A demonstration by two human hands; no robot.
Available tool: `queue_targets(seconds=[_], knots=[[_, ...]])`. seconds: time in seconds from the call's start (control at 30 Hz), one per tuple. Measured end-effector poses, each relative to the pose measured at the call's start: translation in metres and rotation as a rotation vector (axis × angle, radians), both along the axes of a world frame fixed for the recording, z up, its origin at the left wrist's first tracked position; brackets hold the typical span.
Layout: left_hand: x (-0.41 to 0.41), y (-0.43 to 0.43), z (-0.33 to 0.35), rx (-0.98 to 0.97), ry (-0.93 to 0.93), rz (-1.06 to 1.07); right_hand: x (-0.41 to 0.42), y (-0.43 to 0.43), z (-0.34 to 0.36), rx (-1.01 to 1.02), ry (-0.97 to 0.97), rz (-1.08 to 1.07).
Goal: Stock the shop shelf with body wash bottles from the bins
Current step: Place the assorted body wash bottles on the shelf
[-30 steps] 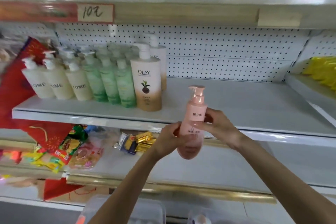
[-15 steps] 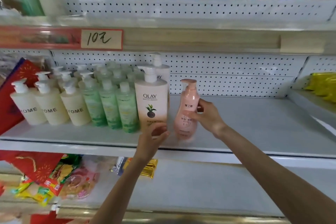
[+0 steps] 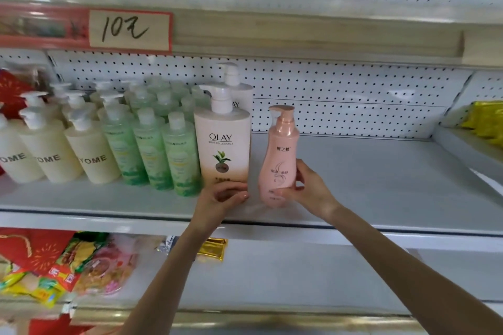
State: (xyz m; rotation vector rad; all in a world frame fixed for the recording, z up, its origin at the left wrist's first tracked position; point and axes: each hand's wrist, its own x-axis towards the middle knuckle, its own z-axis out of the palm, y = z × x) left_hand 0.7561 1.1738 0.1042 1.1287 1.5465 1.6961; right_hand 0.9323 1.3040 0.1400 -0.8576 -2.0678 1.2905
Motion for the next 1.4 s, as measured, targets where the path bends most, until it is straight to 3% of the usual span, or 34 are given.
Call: queue_targets(seconds=[0.47, 0.7, 1.17, 1.4], knots=[[0.007, 0.001, 0.004, 0.016, -0.101, 0.045, -0.039, 0.047, -0.008, 0.06, -0.027, -0.017], [0.005, 0.004, 0.002, -0.014, -0.1, 0.068, -0.061, 0.066, -0.009, -0.007, -0.027, -0.088], [0.004, 0.005, 0.0, -0.045, -0.055, 0.096, -0.058, 0.064, -0.011, -0.062, -0.081, -0.064], [0.006, 0.001, 0.001, -0.043, 0.02, 0.064, -0.001, 0.028, -0.011, -0.137, -0.015, -0.109]])
